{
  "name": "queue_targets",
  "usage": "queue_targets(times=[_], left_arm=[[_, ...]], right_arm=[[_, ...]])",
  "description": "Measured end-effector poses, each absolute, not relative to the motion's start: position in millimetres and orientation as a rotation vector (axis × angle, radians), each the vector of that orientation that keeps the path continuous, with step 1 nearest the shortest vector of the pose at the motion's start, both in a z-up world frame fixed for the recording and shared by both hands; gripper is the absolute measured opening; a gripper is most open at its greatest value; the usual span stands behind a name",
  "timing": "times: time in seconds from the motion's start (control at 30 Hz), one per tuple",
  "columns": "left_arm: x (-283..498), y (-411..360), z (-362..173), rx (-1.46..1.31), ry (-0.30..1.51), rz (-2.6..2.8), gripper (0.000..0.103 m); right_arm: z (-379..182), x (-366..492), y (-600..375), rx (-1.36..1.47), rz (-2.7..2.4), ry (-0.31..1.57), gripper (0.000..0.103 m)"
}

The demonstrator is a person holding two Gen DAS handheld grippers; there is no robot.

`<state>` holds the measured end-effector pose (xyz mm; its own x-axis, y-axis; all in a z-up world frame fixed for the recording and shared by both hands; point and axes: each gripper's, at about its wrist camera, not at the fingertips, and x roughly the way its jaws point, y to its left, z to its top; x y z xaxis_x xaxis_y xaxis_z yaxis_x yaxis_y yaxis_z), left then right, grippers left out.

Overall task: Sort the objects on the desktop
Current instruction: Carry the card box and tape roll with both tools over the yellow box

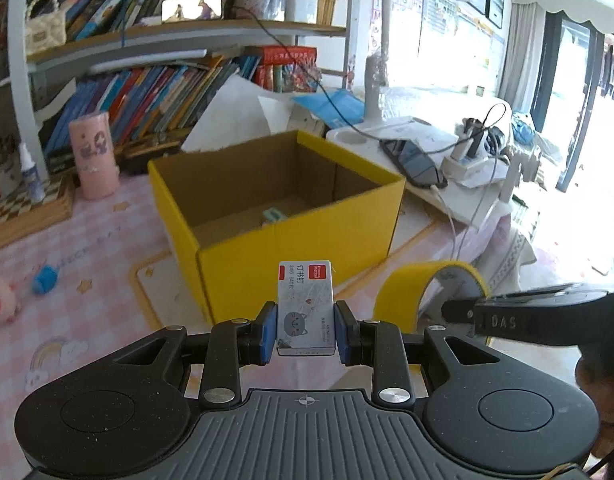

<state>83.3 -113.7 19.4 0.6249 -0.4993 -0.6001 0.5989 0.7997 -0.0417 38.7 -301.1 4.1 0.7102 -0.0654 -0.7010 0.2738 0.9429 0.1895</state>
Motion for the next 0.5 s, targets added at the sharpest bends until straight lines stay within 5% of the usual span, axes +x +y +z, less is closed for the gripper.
queue_targets(times=[0.5], left_arm=[[154,-168,46,0.156,0.546,-0.469,0.028]], right_arm=[[67,134,-366,0.199,-0.044,0.571,0.008]])
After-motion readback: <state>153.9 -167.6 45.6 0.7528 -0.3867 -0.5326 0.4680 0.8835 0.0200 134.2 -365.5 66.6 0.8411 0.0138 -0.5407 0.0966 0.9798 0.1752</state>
